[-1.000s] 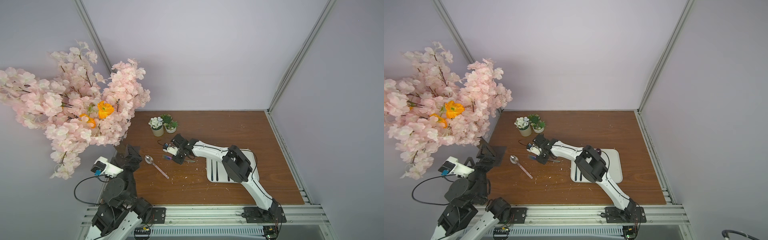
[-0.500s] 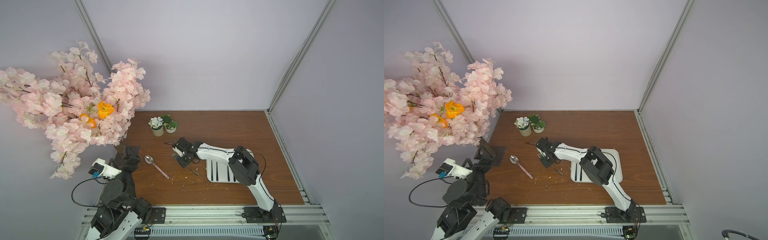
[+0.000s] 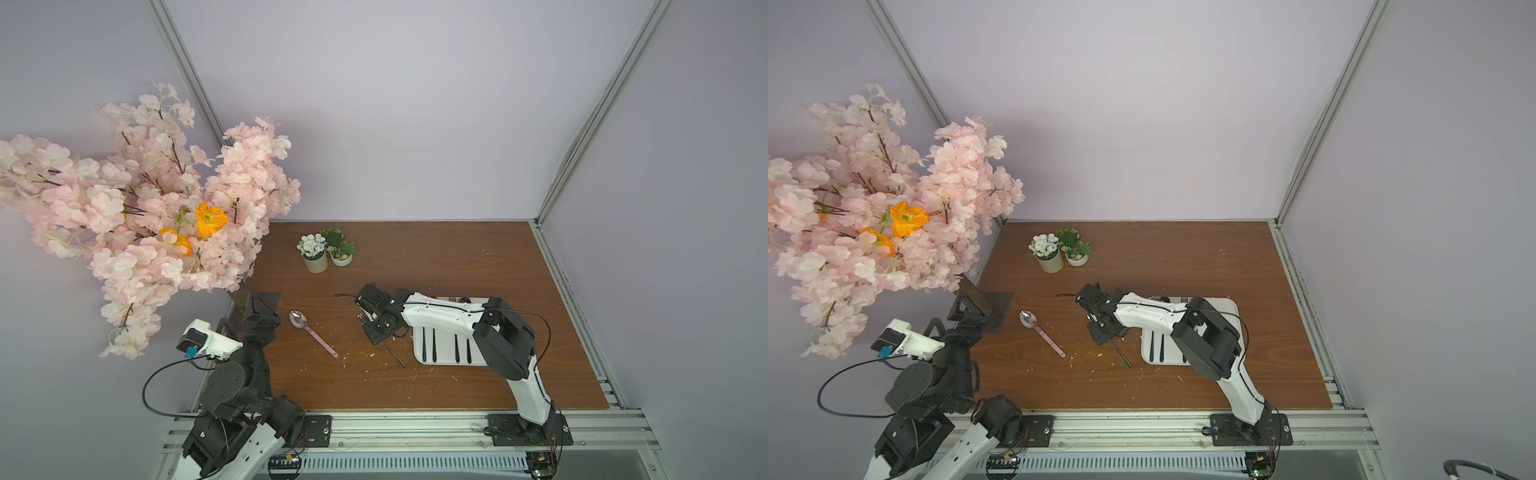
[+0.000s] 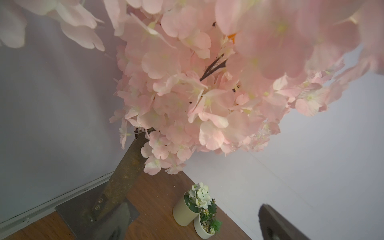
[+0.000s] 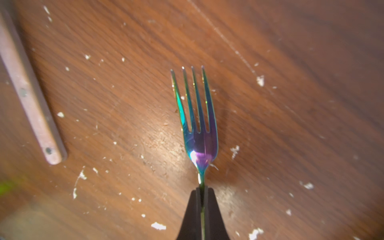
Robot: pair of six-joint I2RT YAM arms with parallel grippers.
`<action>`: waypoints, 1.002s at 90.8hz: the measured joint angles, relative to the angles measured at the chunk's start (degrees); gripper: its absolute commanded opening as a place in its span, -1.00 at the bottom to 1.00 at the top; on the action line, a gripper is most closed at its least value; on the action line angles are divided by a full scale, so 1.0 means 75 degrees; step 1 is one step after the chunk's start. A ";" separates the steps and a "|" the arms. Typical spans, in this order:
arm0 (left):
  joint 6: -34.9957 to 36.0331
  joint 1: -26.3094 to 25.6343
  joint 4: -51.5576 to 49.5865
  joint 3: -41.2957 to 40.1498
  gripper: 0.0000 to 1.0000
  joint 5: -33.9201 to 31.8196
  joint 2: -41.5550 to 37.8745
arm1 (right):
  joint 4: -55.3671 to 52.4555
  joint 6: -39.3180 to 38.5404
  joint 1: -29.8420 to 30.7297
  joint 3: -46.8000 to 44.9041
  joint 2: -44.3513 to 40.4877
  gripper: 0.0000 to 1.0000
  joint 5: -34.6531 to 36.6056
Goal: Set the spoon and fork side by side
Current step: Pick up the fork at the center of the board, then place the fork on the tray.
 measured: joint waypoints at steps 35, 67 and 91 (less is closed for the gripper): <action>0.0003 0.0000 0.0035 -0.0087 1.00 0.0000 -0.0052 | 0.0271 0.0283 -0.0516 -0.0676 -0.0956 -1.00 -0.0402; 0.0006 0.0000 0.0087 -0.0099 1.00 0.0038 0.0055 | -0.0032 0.0393 -0.2600 -0.2567 -0.3853 -1.00 -0.0230; 0.0020 0.0000 0.0152 -0.0157 1.00 0.0041 0.0108 | -0.0533 0.0114 -0.4785 -0.4421 -0.5421 -1.00 -0.0152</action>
